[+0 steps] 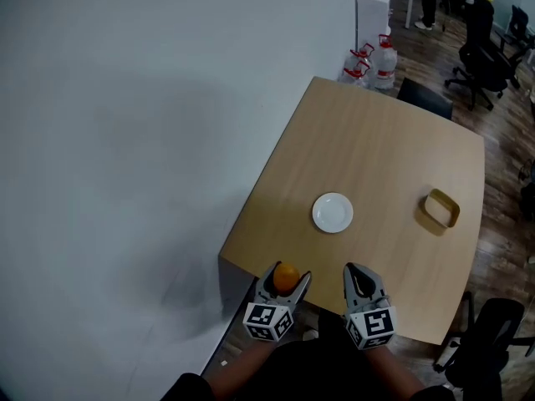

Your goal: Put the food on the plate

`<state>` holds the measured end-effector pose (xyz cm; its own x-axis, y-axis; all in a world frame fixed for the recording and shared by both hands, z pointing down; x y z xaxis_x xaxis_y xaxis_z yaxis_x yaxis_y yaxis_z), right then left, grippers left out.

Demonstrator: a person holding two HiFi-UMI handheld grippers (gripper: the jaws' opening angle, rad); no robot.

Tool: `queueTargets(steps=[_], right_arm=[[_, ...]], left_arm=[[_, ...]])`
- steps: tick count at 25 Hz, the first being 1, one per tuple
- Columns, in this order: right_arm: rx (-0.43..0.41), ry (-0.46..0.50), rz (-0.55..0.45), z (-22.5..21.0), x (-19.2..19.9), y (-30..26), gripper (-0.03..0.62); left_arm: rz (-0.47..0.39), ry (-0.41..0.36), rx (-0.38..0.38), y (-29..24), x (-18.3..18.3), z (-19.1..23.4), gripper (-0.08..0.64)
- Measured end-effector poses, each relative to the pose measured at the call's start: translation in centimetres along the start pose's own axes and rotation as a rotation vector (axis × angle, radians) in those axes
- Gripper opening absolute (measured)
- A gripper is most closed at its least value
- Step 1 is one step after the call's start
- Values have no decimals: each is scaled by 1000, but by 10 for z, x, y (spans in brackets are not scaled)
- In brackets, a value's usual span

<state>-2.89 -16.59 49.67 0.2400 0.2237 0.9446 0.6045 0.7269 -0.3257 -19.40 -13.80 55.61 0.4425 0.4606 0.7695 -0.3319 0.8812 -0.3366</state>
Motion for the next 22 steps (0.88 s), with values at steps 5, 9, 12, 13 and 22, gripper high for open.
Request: queueTargets(steps=[5,9,12,13,22], right_arm=[[-15,-8,56,-19,11,-29,60],[-36,-39,86,-32,18,-46,60],[-39,-33,112,-43,23,-59,60],[-38,-32,120,-48,24,-63,60],[33,-92,144,-89,40,-66,60]], left_arm=[[52,-52,16,-62,1,10,342],[91,-102,16,-106,12,21,344],[143,-145,22,-138,22,27,342],[160,-155,22,-149,25,30,342],[247,-244,13,-223,43,48,342]])
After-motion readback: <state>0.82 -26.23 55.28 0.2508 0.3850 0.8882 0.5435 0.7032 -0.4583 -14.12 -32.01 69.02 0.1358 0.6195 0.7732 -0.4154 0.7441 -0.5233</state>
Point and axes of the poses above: the fingertips, and each gripper's own axes: y backward along the fingers, z to its left, x out of its underside, the point moved 4 cm from there along y, backward along the fingers, and after that the axes turned 13 degrees about y, right-handed, at the moved point
